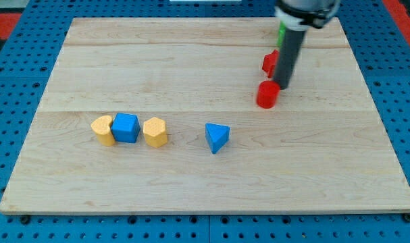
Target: Place the red circle above the blue cube
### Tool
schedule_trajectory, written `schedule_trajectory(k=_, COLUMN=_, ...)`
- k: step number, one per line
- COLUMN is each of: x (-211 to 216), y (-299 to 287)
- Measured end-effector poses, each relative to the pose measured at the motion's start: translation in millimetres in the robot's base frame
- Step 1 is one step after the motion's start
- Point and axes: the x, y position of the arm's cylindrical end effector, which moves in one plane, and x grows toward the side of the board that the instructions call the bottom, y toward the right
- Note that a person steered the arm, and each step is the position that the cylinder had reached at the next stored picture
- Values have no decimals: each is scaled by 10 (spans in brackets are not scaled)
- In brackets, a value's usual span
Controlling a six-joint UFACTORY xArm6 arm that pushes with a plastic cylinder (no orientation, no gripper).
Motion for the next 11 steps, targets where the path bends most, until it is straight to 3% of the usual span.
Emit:
schedule_trajectory(k=2, x=375, y=289)
schedule_trajectory(k=3, x=504, y=6)
schedule_trajectory(k=5, x=124, y=-1598)
schedule_trajectory(k=6, x=244, y=-1647)
schedule_trajectory(k=7, x=319, y=-1202)
schedule_trajectory(k=9, x=399, y=-2201)
schedule_trajectory(k=10, x=411, y=-1813)
schedule_trajectory(k=11, x=543, y=-2169)
